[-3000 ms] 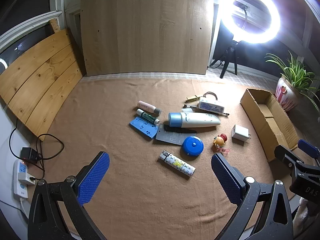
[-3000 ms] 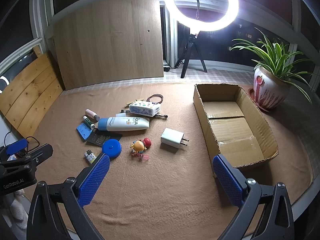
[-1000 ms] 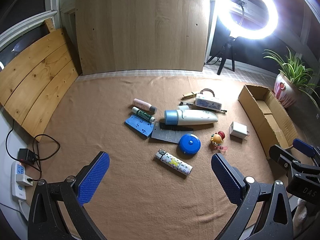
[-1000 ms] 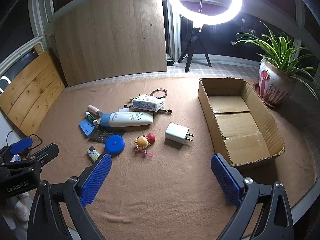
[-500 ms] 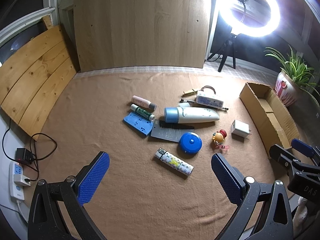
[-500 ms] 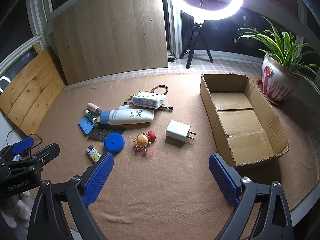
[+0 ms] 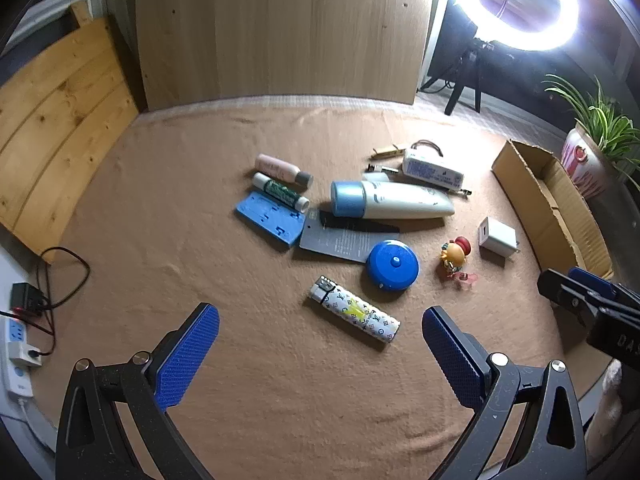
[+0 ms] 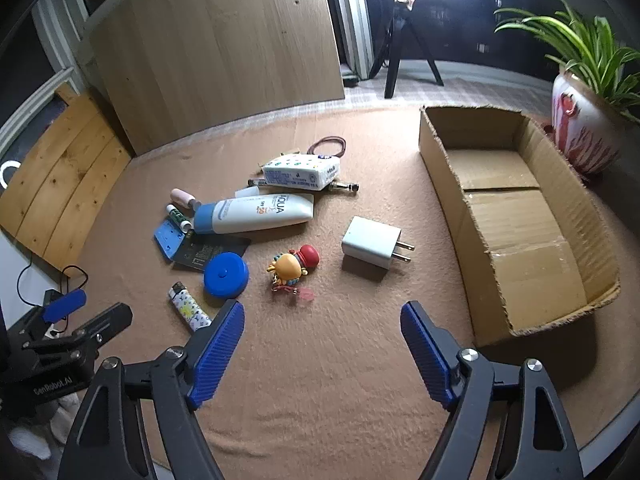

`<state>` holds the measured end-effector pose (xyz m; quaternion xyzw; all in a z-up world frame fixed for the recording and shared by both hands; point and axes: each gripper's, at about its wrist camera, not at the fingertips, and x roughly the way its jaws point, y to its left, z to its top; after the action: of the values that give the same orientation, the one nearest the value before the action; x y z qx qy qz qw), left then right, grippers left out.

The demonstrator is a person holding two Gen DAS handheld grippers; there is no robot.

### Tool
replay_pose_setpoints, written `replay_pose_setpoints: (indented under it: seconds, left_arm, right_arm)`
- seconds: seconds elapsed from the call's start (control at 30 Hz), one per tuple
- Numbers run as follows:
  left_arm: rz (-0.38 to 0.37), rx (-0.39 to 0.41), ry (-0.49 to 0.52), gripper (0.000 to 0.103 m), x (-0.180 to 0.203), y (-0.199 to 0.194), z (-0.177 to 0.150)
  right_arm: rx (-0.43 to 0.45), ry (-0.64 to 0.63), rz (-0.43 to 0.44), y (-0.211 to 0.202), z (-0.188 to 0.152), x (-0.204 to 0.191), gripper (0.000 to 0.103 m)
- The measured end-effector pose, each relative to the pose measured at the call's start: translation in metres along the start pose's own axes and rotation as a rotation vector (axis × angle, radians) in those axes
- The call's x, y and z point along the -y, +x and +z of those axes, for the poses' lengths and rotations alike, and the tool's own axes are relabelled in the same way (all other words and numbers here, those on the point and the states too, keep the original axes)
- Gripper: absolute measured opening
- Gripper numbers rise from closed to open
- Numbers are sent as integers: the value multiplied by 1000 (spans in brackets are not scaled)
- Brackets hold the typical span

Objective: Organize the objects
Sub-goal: 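Grasp the patterned lighter with the left tool while the right tool grasps the figurine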

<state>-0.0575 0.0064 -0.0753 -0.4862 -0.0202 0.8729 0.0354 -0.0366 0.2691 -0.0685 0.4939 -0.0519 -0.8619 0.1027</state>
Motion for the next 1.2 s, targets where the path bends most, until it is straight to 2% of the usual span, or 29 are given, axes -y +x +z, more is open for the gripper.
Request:
replay_pose_setpoints:
  seconds: [0.2,0.3,0.5,0.63,0.83,0.93,1.1,1.2]
  left_arm:
    - [-4,-36,0,102,-2,19,2]
    - [-6,-63,-11,99,-2,31,3]
    - [-10,-106,-7,94,5,53,3]
    - [-5,-132,-21,91,6,68,2]
    - [10,-155,-56,90,5,83,0]
    - [10,-167,-81,90,5,89,0]
    - [35,-177,-77,89,6,99,-2]
    - [54,-174,-73,84,3,104,-5]
  right_arm:
    - [-46,-5,17,22,7,-3,72]
    - [-72,-4,29,33,11,-4,68]
    - [-114,6,45,58,22,-5,66]
    - [-156,42,68,76,31,-4,62]
    - [-228,90,89,105,38,-5,60]
    - [-245,114,81,115,39,-4,59]
    - [-245,72,38,120,44,-15,57]
    - [-248,27,14,121,44,-21,52]
